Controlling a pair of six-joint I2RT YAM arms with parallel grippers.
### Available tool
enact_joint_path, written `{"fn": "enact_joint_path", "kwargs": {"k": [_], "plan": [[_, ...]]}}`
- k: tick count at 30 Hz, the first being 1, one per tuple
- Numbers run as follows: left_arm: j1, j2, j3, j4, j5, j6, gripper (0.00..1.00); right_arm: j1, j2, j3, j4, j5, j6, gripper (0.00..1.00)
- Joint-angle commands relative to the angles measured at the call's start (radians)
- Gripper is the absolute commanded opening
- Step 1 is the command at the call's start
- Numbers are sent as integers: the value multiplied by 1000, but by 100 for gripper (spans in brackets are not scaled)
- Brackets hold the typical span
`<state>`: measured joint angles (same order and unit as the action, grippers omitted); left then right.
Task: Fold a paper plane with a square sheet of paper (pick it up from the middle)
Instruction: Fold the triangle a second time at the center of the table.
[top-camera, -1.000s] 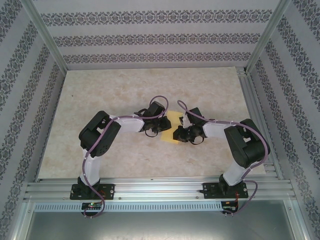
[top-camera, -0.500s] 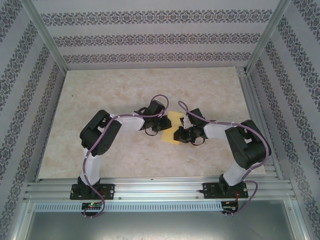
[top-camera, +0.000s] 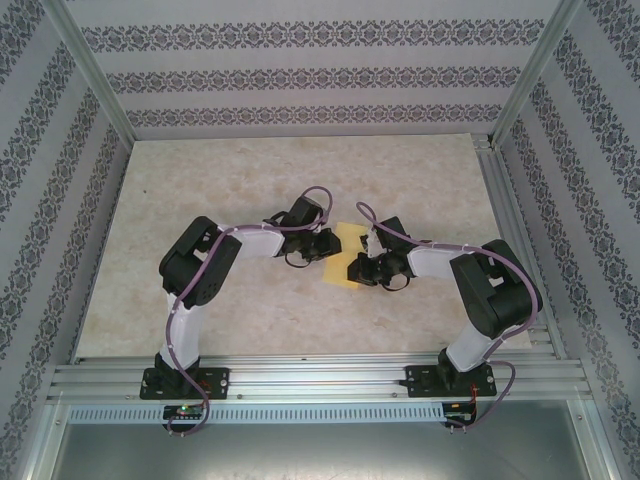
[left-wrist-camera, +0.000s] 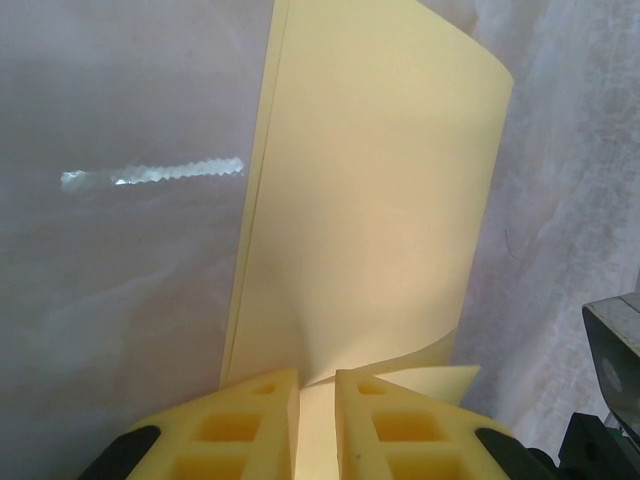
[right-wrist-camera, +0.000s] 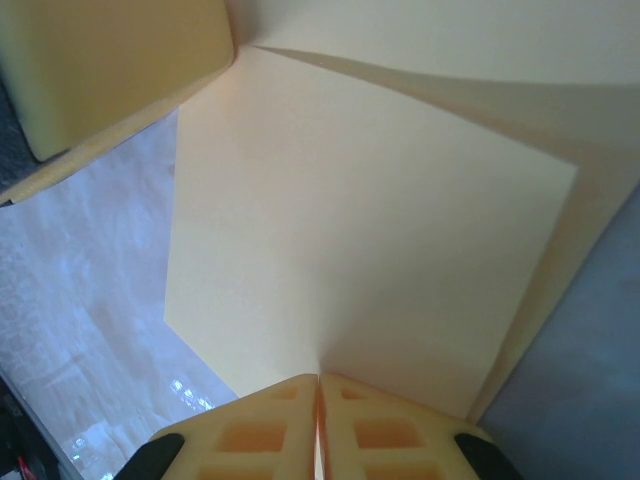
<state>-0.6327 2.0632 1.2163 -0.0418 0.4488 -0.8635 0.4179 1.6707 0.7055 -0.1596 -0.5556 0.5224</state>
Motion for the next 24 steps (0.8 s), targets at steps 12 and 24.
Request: {"fn": "enact_joint_path", "kwargs": {"k": [12,24], "plan": [[86,36,25,14,-37,56,22,-10,24,-34,-104,59,-19,10],[85,-147,-32,-3,-26,59,25,-11,-65,45,-112,-27,-4,19]]}}
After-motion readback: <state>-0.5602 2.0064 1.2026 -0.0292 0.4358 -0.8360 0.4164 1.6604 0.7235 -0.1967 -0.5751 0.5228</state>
